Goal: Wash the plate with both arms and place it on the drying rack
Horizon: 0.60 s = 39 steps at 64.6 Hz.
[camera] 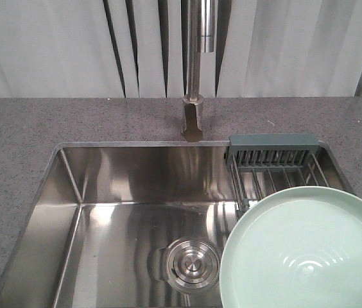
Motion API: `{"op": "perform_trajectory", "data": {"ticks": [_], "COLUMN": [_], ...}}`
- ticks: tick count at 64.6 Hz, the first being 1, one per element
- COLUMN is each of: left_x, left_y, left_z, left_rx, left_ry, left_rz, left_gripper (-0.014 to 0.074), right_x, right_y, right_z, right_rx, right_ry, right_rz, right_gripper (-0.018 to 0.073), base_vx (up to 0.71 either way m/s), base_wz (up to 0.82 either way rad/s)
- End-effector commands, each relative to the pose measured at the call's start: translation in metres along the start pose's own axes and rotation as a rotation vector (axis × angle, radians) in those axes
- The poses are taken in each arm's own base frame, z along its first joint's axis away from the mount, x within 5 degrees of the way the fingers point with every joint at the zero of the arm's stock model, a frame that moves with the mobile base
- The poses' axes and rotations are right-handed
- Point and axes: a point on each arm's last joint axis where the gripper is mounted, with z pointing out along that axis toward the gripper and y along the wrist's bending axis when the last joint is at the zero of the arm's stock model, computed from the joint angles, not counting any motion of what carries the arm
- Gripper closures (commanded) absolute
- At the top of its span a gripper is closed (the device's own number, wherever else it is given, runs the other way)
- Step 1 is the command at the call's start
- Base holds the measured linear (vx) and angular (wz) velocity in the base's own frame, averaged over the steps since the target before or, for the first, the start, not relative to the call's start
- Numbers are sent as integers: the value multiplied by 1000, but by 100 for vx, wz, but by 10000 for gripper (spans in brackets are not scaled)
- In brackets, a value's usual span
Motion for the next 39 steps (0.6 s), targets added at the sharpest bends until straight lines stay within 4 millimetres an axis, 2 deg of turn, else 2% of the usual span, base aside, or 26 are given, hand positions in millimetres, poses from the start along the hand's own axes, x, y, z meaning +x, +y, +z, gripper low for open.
{"op": "perform_trajectory", "data": {"ticks": [1, 5, 16, 20, 26, 39], "left_x": [-19, -20, -26, -26, -26, -27], "left_y": [-3, -3, -5, -5, -5, -5], "left_z": [-4, -5, -6, -6, -6, -6], "left_rx": [24, 39, 119, 135, 143, 143], "left_ry": [-138, -150, -190, -187, -182, -186], "left_rz": [-36, -133, -716, -841, -906, -904], "left_gripper": [603, 603, 603, 603, 603, 603], "right_x": [-13, -13, -13, -13, -13, -13], "right_y": [1, 1, 1, 1, 1, 1], "right_z": [-3, -3, -3, -3, -3, -3], "right_rx": [-1, -1, -1, -1, -1, -3], "right_ry": [-93, -93, -93, -93, -93, -93], "right_rz": [9, 9, 9, 9, 9, 10], "right_gripper": [561, 561, 561, 561, 561, 561], "base_vx": [0, 0, 0, 0, 0, 0], "base_wz": [0, 0, 0, 0, 0, 0]}}
